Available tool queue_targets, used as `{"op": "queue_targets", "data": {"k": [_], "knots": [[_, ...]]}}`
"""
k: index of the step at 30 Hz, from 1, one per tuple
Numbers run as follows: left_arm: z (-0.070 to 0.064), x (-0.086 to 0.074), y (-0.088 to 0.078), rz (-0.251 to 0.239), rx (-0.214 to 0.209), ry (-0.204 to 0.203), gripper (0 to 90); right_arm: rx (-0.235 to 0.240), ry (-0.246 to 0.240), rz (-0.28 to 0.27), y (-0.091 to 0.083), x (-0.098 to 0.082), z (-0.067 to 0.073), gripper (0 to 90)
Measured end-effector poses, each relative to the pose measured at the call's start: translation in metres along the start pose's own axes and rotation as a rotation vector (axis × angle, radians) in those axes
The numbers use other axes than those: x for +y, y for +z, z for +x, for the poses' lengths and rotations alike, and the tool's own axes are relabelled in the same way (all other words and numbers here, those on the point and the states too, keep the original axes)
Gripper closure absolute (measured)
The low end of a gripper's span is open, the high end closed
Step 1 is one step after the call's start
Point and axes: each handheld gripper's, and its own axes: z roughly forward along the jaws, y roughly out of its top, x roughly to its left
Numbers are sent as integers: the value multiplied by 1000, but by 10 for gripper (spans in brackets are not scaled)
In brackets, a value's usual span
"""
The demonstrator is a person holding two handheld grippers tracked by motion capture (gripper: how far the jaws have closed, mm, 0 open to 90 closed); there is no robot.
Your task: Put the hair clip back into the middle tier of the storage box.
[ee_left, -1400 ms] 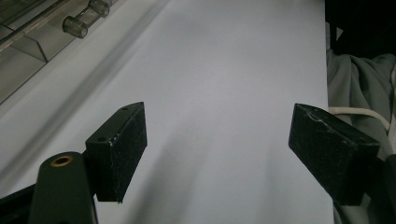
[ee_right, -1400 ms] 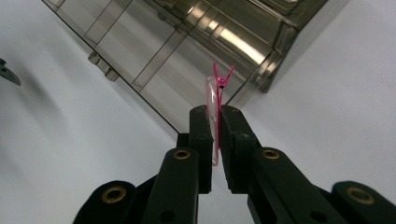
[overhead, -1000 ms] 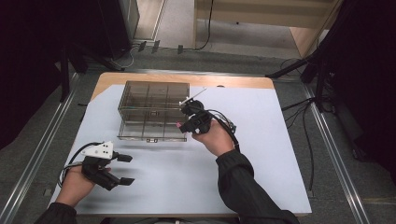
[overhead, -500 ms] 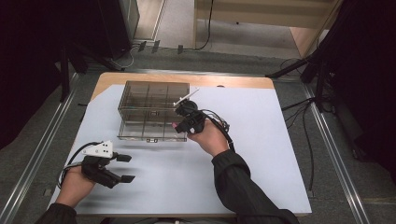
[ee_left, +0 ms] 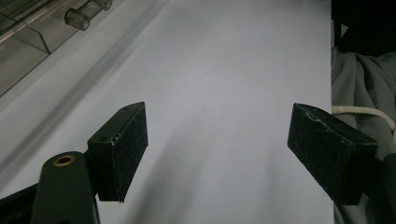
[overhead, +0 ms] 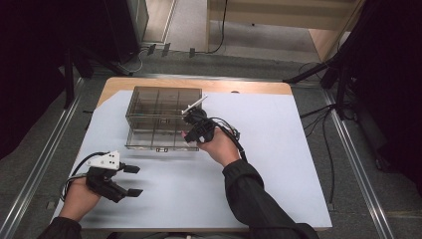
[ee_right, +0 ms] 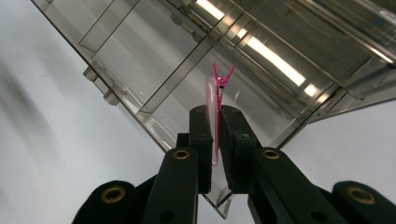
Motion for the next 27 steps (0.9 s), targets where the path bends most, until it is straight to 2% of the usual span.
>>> {"op": "queue_targets", "data": {"k": [7, 27], "knots": [[-1, 1, 0, 0, -10, 13, 212, -4, -5, 13, 7, 0, 2, 843], [-3, 0, 2, 11, 11, 21, 208, -2, -5, 25, 16, 0, 3, 840]]}}
